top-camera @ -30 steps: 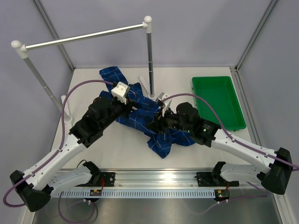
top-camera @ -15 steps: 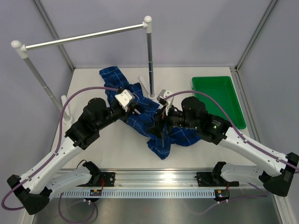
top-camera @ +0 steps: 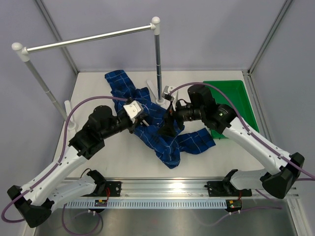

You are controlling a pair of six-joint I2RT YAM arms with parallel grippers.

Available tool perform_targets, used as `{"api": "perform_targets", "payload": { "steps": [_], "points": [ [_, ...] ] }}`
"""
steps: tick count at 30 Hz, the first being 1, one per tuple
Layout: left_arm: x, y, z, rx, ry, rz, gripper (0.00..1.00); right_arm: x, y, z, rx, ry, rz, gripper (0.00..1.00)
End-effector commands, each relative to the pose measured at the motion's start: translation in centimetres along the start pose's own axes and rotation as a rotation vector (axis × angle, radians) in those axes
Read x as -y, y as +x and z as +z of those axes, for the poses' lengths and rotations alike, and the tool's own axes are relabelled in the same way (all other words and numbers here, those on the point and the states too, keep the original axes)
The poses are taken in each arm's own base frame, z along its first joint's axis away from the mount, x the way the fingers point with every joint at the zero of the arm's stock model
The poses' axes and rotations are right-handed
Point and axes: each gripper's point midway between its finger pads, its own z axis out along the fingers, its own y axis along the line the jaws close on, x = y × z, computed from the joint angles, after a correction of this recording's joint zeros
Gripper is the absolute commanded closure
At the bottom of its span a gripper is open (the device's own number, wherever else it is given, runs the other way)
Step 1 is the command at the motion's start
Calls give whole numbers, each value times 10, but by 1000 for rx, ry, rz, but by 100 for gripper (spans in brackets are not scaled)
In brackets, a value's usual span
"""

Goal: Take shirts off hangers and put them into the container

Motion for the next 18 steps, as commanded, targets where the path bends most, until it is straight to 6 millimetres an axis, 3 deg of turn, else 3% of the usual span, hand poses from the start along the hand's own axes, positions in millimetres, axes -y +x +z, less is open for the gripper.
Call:
{"api": "perform_targets", "payload": {
  "steps": [1,7,18],
  "points": [
    [5,-22,-3,86,37,49,100,-29,-24,-4,19,-186,-91,11],
    [6,-23,-4,92,44,48,100,-40,-33,1,13,-282,-103,17],
    [4,-28,-5,108,33,29,100,-31,-32,23,-16,-264,-79,22]
  ]
}}
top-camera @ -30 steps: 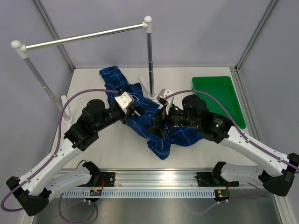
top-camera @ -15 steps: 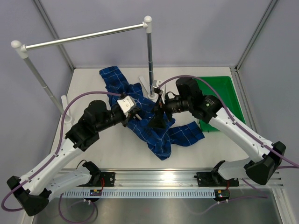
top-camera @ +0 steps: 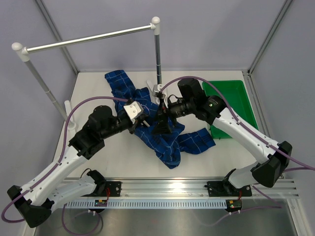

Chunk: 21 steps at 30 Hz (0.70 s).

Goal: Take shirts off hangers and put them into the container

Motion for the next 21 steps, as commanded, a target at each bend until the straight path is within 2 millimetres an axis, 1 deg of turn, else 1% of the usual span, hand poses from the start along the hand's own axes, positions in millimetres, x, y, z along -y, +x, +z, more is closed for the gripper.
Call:
{"api": "perform_targets", "payload": {
  "steps": [1,2,4,5,8,9,11,12,15,19,21],
  "points": [
    [-2,-27,-4,101,-3,23,100,-5,-17,3,24,-7,-47,22],
    [-2,-28,-4,104,-6,21,100,-1,-16,6,17,3,-44,24],
    [-4,-29,-5,108,-13,17,100,-2,-16,10,10,1,-45,26],
    [-4,-29,-4,106,-17,17,100,1,-15,12,4,11,-40,27],
    [-6,-27,-4,100,-27,14,100,3,-16,14,5,21,-36,37],
    [-6,-27,-4,99,-27,15,100,4,-16,14,6,27,-34,43],
    [-7,-27,-4,99,-33,15,100,6,-18,13,15,45,-40,49],
    [-7,-26,-4,93,-35,13,100,7,-18,12,15,52,-40,56],
    [-9,-25,-4,91,-44,13,100,9,-20,10,20,77,-44,64],
    [-17,-23,-5,79,-90,10,100,12,-18,6,19,110,-43,78],
    [-20,-21,-5,73,-110,6,100,12,-18,3,24,129,-45,81]
  ]
}}
